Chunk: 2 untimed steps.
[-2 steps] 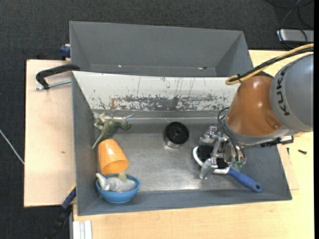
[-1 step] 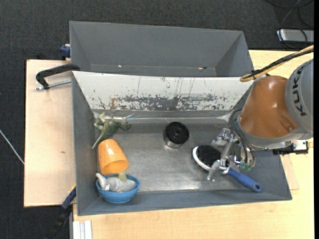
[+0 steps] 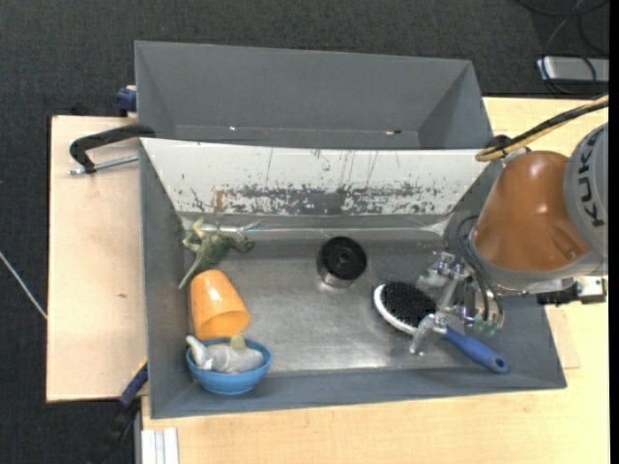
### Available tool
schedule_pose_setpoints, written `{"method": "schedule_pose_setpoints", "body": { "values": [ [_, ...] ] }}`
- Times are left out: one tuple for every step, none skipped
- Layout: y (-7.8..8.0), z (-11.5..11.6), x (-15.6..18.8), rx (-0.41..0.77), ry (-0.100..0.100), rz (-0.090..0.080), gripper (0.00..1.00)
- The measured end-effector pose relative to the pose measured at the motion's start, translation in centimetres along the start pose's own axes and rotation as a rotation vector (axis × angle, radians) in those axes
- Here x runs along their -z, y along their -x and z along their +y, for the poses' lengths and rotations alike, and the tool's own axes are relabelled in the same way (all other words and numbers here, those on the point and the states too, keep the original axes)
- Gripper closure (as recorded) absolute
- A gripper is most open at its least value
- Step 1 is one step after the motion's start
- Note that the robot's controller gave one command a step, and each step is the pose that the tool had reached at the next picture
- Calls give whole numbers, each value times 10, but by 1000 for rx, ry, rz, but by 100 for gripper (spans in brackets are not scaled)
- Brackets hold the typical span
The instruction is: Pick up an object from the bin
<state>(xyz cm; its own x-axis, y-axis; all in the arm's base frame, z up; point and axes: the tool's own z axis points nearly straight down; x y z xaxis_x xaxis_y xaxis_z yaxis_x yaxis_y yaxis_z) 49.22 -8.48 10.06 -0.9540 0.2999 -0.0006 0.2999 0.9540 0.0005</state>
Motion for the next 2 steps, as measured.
{"method": "schedule_pose_setpoints", "body": {
  "values": [
    [-1, 15, -28, -123, 3, -4, 0],
    [0, 16, -27, -122, 2, -3, 0]
  ]
}}
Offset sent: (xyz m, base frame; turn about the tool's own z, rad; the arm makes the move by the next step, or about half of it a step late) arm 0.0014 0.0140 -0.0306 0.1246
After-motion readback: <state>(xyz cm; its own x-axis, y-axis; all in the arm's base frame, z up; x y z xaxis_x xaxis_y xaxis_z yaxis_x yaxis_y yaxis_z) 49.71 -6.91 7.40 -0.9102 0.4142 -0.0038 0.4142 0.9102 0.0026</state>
